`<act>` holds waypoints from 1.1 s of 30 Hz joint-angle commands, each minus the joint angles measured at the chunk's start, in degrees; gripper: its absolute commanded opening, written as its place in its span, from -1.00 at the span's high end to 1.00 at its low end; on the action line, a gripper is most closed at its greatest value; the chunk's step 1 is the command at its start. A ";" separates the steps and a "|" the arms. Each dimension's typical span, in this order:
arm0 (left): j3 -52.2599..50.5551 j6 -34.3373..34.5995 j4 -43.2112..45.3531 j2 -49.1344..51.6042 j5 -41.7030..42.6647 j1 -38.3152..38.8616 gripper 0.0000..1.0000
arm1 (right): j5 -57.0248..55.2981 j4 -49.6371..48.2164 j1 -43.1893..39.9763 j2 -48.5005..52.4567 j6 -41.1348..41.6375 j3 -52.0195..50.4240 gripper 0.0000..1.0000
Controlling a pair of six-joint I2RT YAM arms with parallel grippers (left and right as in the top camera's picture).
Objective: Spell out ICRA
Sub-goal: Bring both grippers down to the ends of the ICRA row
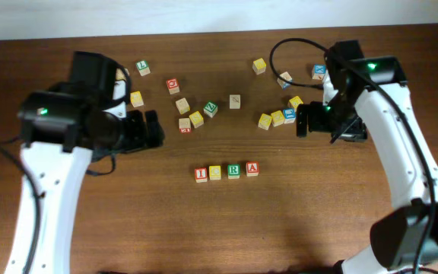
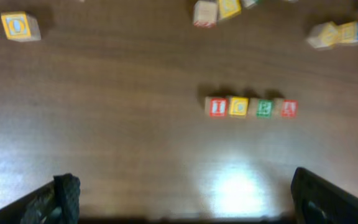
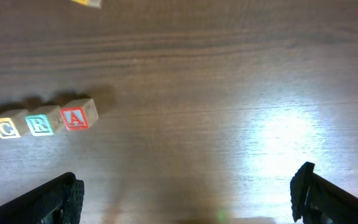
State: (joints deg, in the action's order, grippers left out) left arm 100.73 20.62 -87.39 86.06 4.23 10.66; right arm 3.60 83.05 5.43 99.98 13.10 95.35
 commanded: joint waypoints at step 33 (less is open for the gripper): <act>-38.80 5.49 43.06 20.94 0.39 9.99 1.00 | 4.57 -33.22 10.86 3.69 8.41 -27.93 0.92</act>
State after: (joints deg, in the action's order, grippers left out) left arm 62.35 25.36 -44.93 104.14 1.50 20.58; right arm 9.04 50.68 15.09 103.59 20.60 68.18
